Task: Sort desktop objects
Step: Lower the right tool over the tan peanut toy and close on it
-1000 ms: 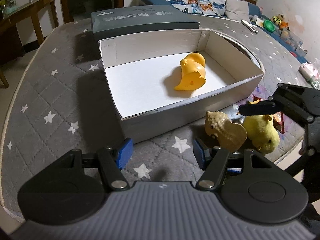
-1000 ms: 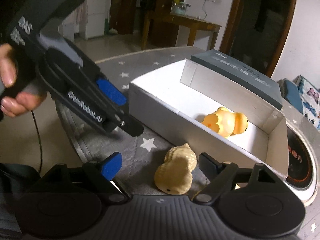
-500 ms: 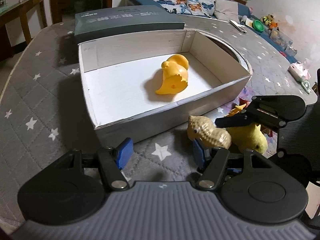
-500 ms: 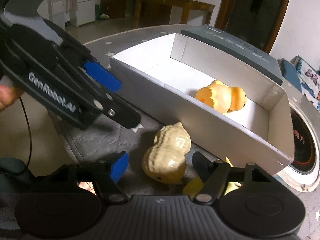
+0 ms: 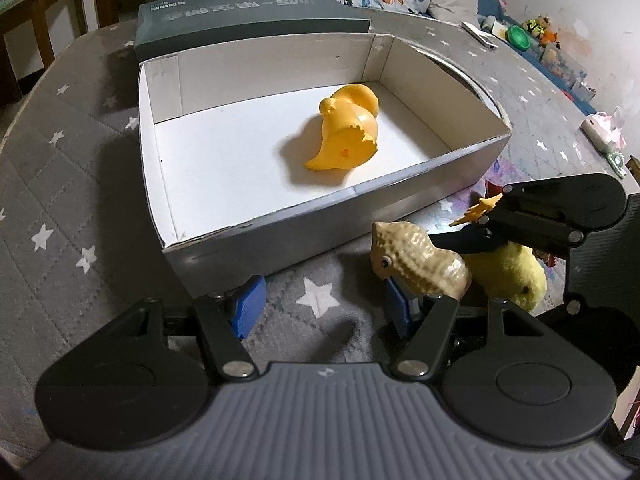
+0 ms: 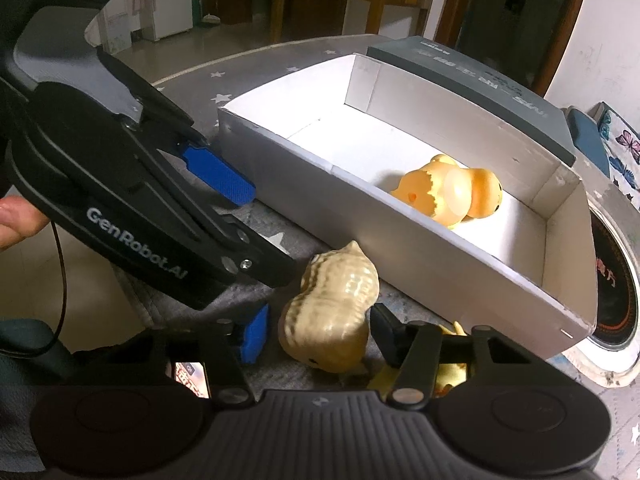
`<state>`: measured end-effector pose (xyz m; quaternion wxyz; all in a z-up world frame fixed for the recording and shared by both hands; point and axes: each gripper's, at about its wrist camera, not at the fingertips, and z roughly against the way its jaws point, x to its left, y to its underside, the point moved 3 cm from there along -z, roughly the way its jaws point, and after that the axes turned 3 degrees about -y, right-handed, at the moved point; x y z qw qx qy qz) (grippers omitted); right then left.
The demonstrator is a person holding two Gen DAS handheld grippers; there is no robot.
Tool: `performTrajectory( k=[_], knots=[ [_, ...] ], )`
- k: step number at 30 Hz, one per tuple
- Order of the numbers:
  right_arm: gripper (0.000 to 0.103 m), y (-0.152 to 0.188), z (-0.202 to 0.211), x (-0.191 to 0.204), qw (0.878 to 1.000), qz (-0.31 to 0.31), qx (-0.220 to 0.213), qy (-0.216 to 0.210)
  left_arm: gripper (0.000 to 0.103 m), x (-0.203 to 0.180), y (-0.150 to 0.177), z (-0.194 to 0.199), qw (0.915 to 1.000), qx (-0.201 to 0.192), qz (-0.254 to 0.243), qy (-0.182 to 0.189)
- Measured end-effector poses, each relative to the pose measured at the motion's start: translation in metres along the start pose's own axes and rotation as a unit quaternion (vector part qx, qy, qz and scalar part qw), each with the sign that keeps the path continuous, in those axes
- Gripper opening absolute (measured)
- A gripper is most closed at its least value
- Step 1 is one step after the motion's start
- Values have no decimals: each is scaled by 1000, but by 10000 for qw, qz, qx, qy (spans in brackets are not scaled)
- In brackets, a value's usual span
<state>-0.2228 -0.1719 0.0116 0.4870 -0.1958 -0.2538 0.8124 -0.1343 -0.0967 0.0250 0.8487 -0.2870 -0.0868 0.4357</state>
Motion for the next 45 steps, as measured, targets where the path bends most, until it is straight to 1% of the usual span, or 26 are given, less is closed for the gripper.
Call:
performTrajectory(
  k=[4,27,29,37,45],
  knots=[
    [53,-8,-3,0,10000,62,26,31,65,0,0,-2,10000,34,-9,-34],
    [51,-7,-2,12,9986,430,32,295,65,1,2,-4,9998,131,11,-126],
    [51,-12,-8,11,9984,468,32,320,65,1,3,-4,9998,130,24,-130],
    [51,-14,-10,14,9971,623,44,436,65,-1,5,-5,9998,139,32,-157],
    [51,-15,-11,9,9979,535,15,374,66,0,6,-5,9998,141,4,-148]
  ],
)
